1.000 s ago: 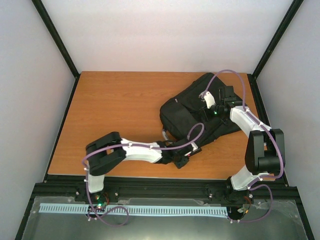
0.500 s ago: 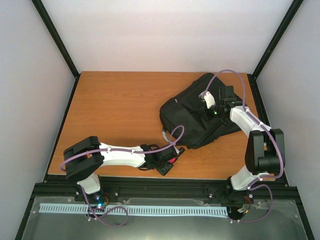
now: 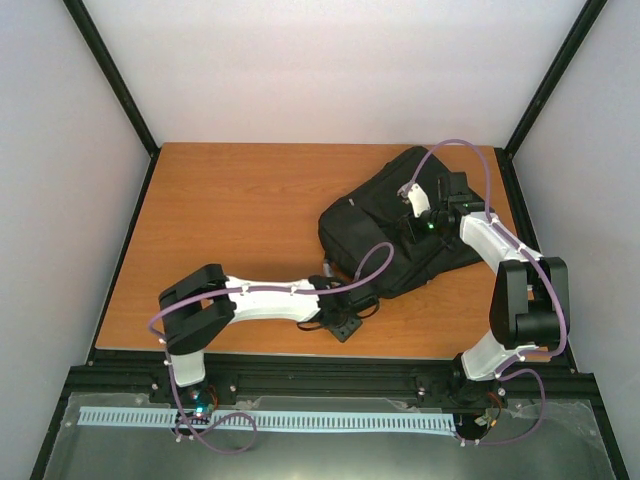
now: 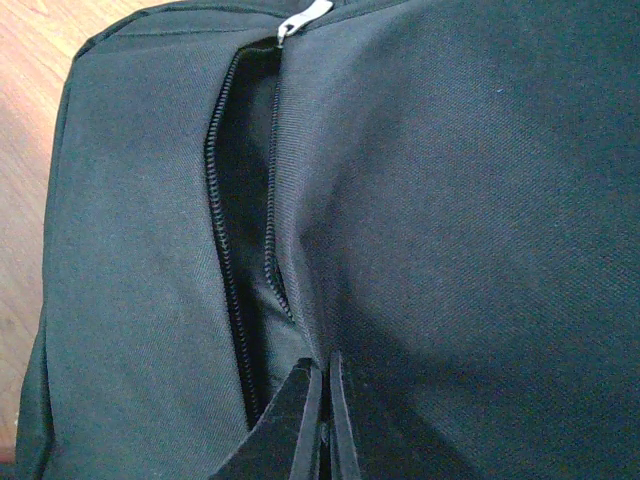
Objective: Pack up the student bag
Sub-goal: Pick up the stationery from the center of the board.
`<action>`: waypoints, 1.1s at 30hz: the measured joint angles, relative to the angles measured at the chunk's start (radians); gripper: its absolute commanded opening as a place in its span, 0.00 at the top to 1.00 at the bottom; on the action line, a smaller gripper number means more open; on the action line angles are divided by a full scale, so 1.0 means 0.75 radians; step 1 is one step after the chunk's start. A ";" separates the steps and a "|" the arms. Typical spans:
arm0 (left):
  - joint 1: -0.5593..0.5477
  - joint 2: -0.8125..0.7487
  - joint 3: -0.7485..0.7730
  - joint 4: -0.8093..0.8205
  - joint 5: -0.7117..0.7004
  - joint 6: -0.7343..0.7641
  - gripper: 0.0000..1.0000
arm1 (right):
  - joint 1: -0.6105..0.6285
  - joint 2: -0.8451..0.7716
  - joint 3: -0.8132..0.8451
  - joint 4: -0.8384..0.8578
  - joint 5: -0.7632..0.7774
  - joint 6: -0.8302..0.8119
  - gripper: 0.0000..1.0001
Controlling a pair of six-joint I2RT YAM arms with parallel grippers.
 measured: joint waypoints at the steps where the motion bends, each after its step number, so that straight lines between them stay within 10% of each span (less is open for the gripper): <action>1: 0.001 0.022 0.020 -0.009 -0.001 0.003 0.47 | 0.000 -0.001 0.000 -0.001 -0.003 0.002 0.97; 16: 0.021 0.162 0.155 -0.006 0.012 0.031 0.76 | 0.000 -0.109 0.000 -0.056 -0.025 0.007 0.97; 33: 0.039 -0.263 0.075 0.107 0.314 0.114 0.77 | 0.000 -0.110 0.000 -0.056 -0.027 0.007 0.97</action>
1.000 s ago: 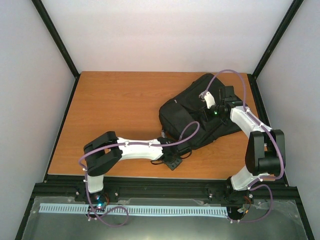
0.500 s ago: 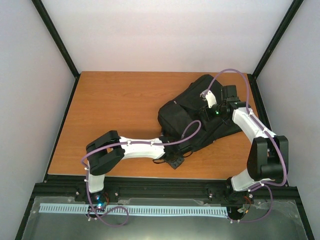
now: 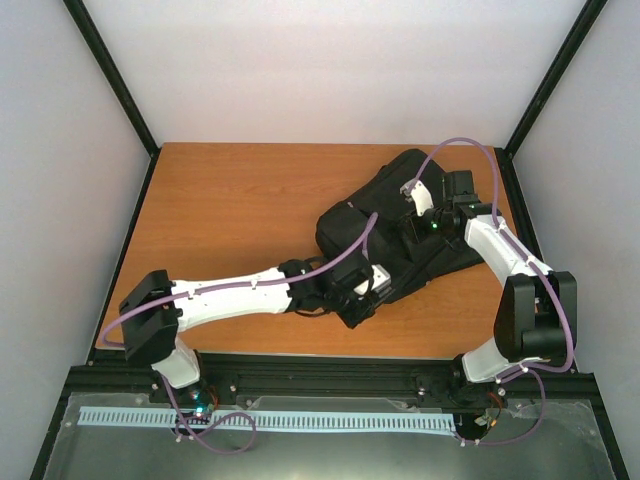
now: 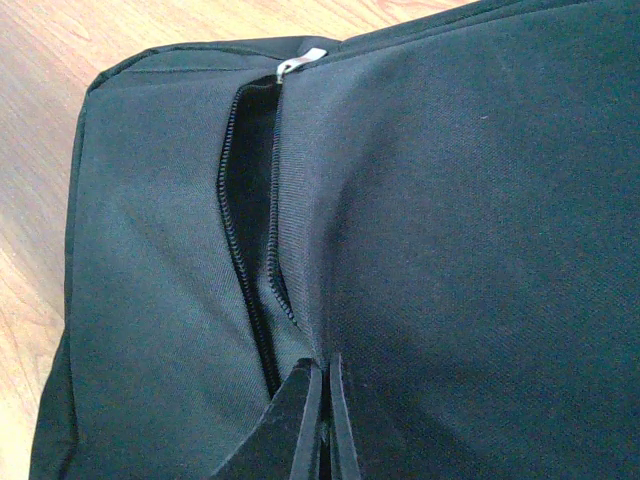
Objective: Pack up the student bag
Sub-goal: Pick up the stationery from the center of the board, then place the stationery in the student bag.
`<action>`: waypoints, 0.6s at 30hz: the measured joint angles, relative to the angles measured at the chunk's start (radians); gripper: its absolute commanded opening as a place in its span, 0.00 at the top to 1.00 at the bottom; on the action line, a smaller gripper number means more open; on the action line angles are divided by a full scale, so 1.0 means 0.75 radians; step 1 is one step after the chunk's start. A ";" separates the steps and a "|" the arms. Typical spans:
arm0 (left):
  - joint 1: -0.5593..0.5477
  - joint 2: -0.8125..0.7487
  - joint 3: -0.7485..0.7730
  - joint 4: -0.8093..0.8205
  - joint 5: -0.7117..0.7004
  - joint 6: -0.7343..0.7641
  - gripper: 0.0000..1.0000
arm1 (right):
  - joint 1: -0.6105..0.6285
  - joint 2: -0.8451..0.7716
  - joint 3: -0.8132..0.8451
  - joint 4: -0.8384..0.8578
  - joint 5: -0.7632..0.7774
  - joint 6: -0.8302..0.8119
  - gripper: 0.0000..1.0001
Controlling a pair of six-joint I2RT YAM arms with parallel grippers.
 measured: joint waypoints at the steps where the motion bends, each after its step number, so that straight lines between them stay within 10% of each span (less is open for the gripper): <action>1: 0.013 0.005 0.018 0.007 0.000 0.001 0.77 | 0.000 0.000 0.000 0.000 -0.001 0.000 0.97; 18: 0.285 0.365 0.319 0.109 -0.071 -0.002 0.77 | 0.000 -0.055 -0.010 -0.010 -0.023 0.014 0.97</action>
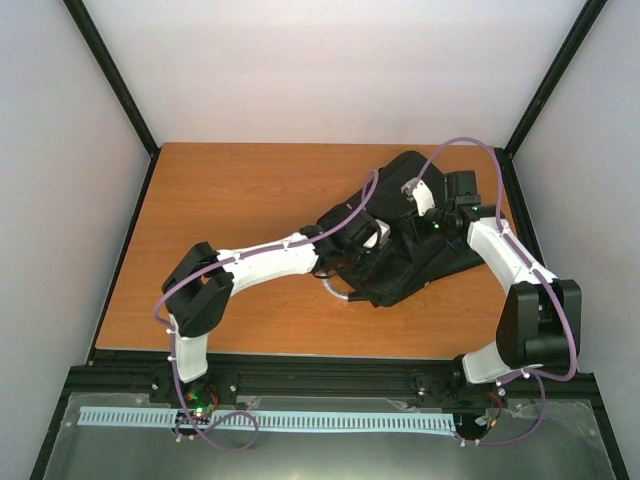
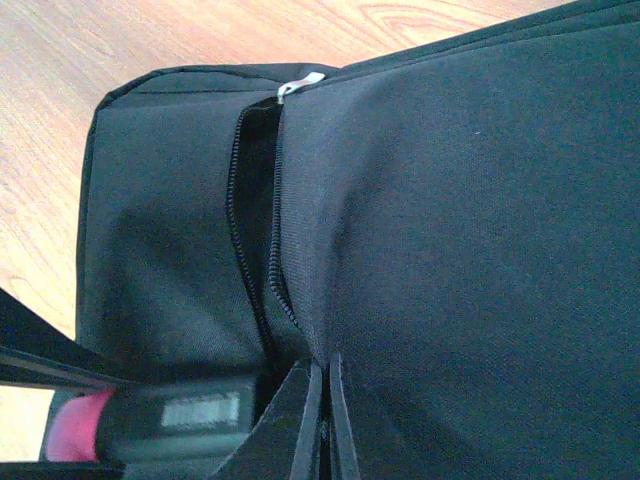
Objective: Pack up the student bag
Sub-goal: Place the stationery in the student bag.
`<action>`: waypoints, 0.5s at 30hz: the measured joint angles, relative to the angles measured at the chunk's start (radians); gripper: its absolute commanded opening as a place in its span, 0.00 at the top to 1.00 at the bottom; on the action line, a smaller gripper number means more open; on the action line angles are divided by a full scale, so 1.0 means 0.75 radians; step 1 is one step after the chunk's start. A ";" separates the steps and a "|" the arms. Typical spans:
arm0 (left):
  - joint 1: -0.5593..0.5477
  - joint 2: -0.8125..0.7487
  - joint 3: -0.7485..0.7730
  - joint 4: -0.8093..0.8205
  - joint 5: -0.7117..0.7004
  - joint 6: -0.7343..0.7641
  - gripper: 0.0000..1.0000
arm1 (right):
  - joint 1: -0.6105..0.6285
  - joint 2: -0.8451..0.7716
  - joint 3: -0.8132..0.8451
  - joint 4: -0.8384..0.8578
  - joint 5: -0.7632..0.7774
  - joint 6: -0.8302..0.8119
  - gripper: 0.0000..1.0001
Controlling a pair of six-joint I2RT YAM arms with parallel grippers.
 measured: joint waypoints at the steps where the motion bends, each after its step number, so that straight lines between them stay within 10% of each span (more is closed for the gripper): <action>1: 0.000 0.014 0.009 0.001 0.003 0.000 0.77 | 0.000 -0.001 -0.001 0.000 -0.003 0.001 0.97; 15: 0.001 0.212 0.196 0.086 0.007 0.010 0.76 | 0.000 -0.001 -0.001 0.000 -0.010 0.002 0.97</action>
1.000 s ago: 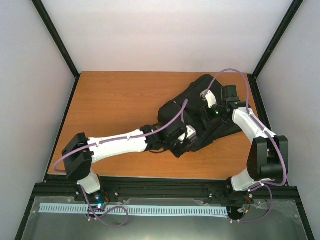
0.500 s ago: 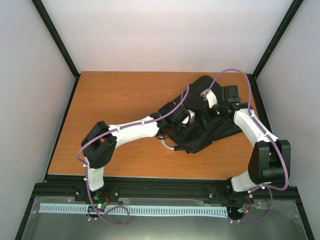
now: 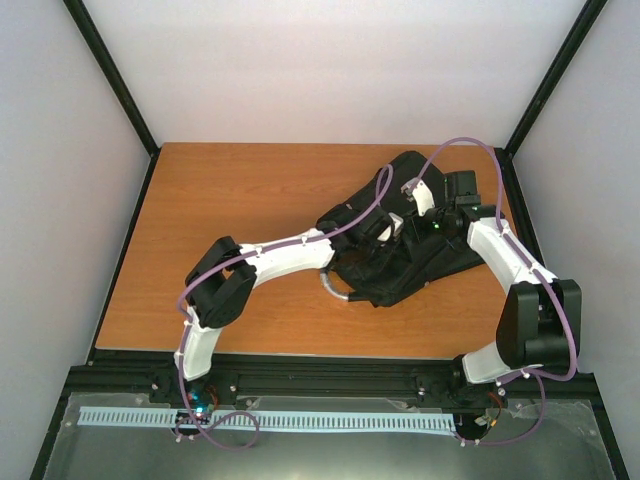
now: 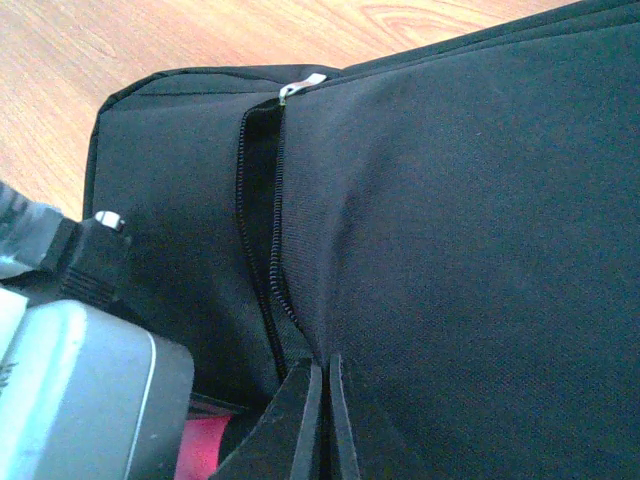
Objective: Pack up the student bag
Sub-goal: Place the stationery in the student bag.
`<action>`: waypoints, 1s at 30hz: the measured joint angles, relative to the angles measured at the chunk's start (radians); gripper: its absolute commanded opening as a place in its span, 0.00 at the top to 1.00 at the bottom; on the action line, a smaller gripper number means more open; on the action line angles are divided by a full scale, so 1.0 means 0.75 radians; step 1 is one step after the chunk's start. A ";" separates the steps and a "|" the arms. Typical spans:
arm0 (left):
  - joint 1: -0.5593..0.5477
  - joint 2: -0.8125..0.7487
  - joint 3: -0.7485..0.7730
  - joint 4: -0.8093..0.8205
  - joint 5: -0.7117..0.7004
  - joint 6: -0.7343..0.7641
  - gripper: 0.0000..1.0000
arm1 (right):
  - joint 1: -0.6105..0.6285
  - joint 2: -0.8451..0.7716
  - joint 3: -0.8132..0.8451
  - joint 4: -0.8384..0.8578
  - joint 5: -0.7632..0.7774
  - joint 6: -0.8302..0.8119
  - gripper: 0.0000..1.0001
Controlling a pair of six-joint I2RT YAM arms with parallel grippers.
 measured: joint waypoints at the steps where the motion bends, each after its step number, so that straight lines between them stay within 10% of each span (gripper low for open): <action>1: 0.000 0.006 0.008 0.006 -0.001 0.002 0.76 | 0.000 0.000 0.000 0.001 0.001 0.000 0.97; 21: -0.001 -0.075 -0.096 0.123 -0.070 0.039 0.47 | 0.000 0.007 0.000 0.001 -0.003 0.000 0.97; 26: 0.000 -0.283 -0.271 0.158 -0.087 0.023 0.48 | 0.000 0.010 0.000 0.001 -0.006 0.000 0.97; 30: 0.000 -0.399 -0.391 0.182 -0.116 0.012 0.69 | 0.000 0.010 0.000 0.001 -0.006 0.000 0.97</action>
